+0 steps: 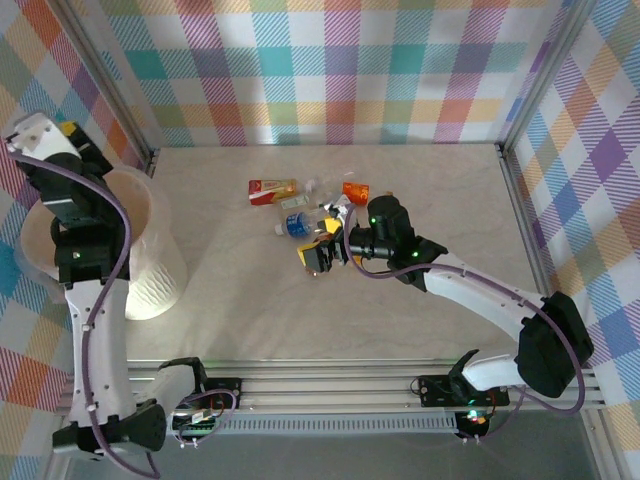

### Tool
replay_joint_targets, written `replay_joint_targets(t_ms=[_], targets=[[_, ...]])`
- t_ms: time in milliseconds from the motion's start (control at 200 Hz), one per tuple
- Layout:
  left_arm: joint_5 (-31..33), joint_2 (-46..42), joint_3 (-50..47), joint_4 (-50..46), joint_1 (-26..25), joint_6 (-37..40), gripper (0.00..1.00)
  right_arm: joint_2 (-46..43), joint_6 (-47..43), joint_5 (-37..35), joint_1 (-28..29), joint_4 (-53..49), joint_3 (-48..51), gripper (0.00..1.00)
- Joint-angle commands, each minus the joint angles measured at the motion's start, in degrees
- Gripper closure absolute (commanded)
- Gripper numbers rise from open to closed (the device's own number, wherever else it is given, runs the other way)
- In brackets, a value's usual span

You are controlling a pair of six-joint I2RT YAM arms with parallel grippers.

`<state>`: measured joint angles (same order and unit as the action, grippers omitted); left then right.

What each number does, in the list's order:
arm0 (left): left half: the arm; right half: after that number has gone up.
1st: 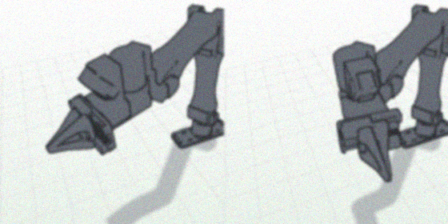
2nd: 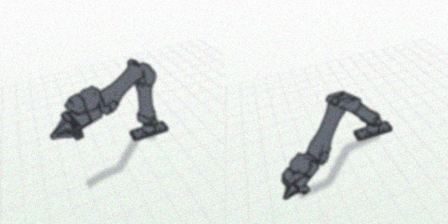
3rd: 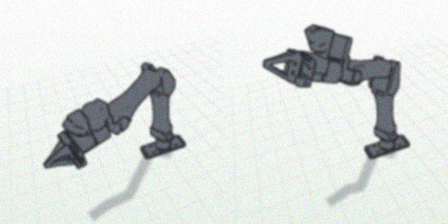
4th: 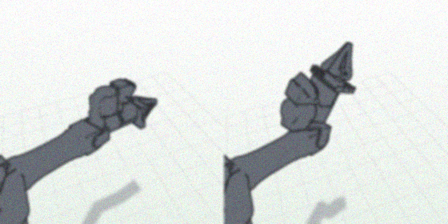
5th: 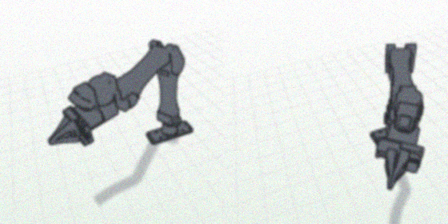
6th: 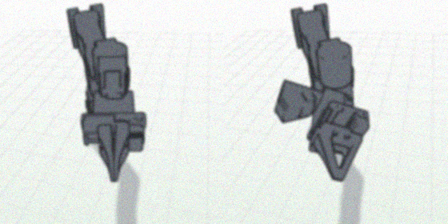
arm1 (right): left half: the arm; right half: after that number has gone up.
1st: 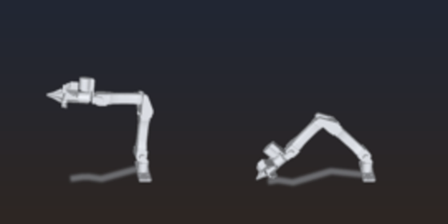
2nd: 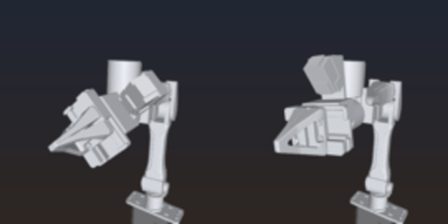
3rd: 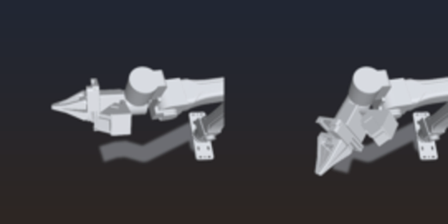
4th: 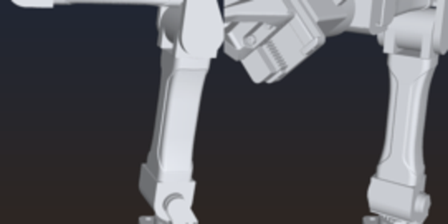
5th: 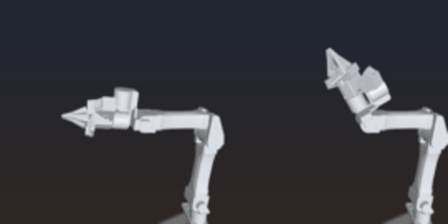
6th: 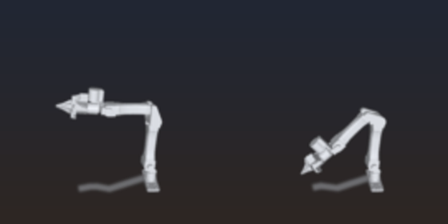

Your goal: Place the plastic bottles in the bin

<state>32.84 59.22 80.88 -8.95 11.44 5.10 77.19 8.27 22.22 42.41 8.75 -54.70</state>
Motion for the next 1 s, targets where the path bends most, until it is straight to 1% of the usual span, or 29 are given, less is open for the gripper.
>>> replay_joint_targets(t_ms=[0,65,210,245,325,420,580,645,720,835,895,995], targets=[[-4.4,0.2,-1.7,-0.2,6.1,-5.8,0.48,0.2,-0.5,1.5,0.1,2.4,-2.0,0.00],[-8.8,-0.4,-4.5,1.4,8.8,-7.1,0.45,0.3,-0.5,1.7,0.1,2.1,-2.2,0.00],[-13.5,-0.6,-9.9,4.8,12.3,-8.9,0.45,0.3,-0.5,1.8,0.1,1.3,-2.4,0.00],[-15.3,-0.2,-10.2,4.3,12.9,-8.8,0.44,0.3,-0.6,1.7,0.1,1.3,-2.4,0.00],[-16.8,1.0,-9.9,0.9,13.1,-9.1,0.42,0.6,-0.4,1.7,0.1,1.3,-2.5,0.00],[-18.1,1.3,-11.1,-1.3,13.1,-10.4,0.40,1.3,-0.5,2.3,0.1,0.8,-3.4,0.00],[-16.2,-2.5,-21.3,5.9,13.1,-10.0,0.42,3.0,-1.6,3.8,0.1,-1.3,-6.0,0.00],[-18.6,-3.9,-23.7,6.7,13.4,-9.1,0.40,3.5,-1.4,4.0,0.1,-1.2,-6.4,0.00],[-20.9,-4.8,-25.1,5.8,13.4,-8.2,0.38,4.2,-0.6,4.6,0.1,-0.4,-6.6,0.00],[-20.9,-5.1,-25.6,2.4,13.4,-9.3,0.35,5.7,0.7,5.8,0.1,0.3,-7.7,0.00],[-21.8,-5.0,-25.9,1.8,13.4,-9.3,0.34,6.4,0.9,6.3,0.1,-0.1,-8.6,0.00],[-21.7,-4.7,-25.8,0.4,13.4,-9.6,0.31,7.1,0.9,6.8,0.1,-0.1,-9.7,0.00]])
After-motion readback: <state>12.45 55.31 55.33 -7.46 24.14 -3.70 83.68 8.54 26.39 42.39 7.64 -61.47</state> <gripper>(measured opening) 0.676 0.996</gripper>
